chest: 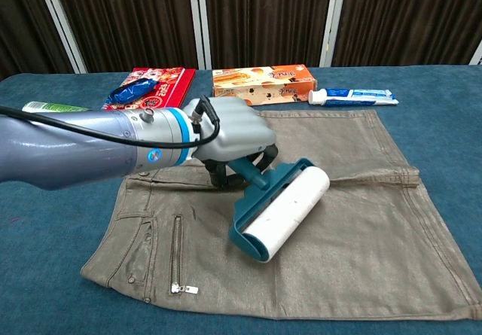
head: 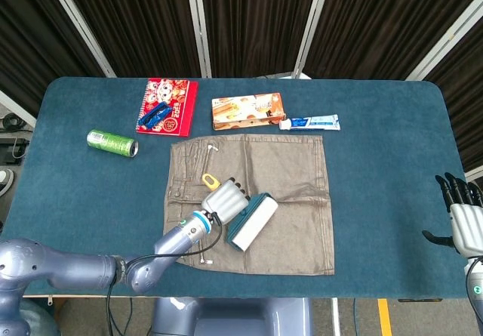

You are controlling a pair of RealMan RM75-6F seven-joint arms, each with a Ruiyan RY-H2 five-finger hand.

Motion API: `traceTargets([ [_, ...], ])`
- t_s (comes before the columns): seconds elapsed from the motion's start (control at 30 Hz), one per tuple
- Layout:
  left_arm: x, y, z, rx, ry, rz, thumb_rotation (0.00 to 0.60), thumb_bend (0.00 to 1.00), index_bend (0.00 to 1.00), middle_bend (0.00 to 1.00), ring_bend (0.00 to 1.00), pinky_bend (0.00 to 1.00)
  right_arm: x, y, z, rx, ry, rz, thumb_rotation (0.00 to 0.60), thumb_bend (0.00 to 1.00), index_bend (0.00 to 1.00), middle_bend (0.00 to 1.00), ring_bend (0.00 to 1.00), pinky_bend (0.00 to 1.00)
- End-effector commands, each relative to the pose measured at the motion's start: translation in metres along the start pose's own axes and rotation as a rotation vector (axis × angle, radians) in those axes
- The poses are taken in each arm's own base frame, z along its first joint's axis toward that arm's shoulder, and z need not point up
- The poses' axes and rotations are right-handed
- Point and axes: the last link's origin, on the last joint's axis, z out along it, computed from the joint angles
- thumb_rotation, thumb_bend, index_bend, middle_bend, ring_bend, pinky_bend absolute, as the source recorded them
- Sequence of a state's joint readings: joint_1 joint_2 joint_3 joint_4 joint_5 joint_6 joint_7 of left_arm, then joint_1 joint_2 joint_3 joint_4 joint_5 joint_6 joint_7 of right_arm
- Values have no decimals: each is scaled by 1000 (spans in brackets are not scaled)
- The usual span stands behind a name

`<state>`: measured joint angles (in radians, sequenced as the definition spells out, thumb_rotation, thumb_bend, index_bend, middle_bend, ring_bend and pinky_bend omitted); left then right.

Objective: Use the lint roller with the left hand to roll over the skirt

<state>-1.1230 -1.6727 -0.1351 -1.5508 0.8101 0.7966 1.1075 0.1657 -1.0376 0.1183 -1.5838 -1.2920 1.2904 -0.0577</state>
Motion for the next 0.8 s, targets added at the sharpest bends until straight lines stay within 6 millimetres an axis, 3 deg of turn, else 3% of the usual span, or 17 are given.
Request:
traceTargets([
  [0.03, -8, 3, 1, 1, -21, 29, 600, 885, 638, 453, 399, 437, 0, 1, 0, -4, -1, 1, 600, 0, 0, 0, 0, 0],
  [0.27, -26, -11, -7, 26, -67, 83, 600, 895, 644, 460, 402, 440, 2, 2, 0, -11, 7, 3, 600, 0, 0, 0, 0, 0],
  [0.8, -64, -86, -48, 150, -167, 167, 600, 900, 646, 461, 403, 440, 0, -3, 0, 2, 5, -8, 600, 0, 0, 0, 0, 0],
])
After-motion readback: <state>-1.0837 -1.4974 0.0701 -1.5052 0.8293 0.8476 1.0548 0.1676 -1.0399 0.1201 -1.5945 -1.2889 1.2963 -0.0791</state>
